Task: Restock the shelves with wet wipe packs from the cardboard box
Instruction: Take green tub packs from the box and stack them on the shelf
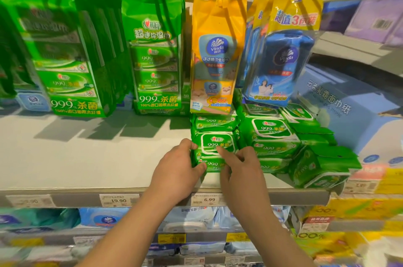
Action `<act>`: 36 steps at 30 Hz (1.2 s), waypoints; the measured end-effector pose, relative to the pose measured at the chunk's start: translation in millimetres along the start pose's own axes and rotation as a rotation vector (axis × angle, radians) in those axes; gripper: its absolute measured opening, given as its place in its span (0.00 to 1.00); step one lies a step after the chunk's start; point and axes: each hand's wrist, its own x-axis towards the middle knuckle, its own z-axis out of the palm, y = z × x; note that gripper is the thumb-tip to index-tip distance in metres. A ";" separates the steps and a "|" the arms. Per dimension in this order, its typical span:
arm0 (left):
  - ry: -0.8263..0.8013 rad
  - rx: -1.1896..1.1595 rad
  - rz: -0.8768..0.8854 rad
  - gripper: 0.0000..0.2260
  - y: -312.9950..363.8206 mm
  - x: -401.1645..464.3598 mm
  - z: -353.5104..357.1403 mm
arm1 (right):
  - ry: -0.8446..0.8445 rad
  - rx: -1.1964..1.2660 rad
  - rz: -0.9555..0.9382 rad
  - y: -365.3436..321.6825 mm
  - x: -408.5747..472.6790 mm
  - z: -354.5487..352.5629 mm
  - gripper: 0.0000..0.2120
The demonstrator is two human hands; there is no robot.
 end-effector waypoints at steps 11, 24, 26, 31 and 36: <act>0.073 0.054 -0.007 0.23 9.8 -14.7 9.3 | -0.086 0.046 0.021 2.4 -14.7 -0.8 0.27; 0.262 0.050 -0.001 0.20 0.1 -83.9 -3.6 | -0.049 0.243 -0.015 5.3 -28.0 -8.9 0.21; 0.288 0.049 -0.019 0.20 -6.3 -95.3 -10.6 | -0.055 0.209 -0.042 0.6 -32.6 -12.7 0.21; 0.320 0.075 -0.044 0.21 -22.2 -126.9 -35.5 | -0.304 0.081 -0.019 -27.2 -40.0 -30.0 0.31; 0.321 0.155 -0.083 0.29 -52.5 -168.1 -79.5 | -0.572 0.013 0.018 -88.9 -51.4 -45.5 0.28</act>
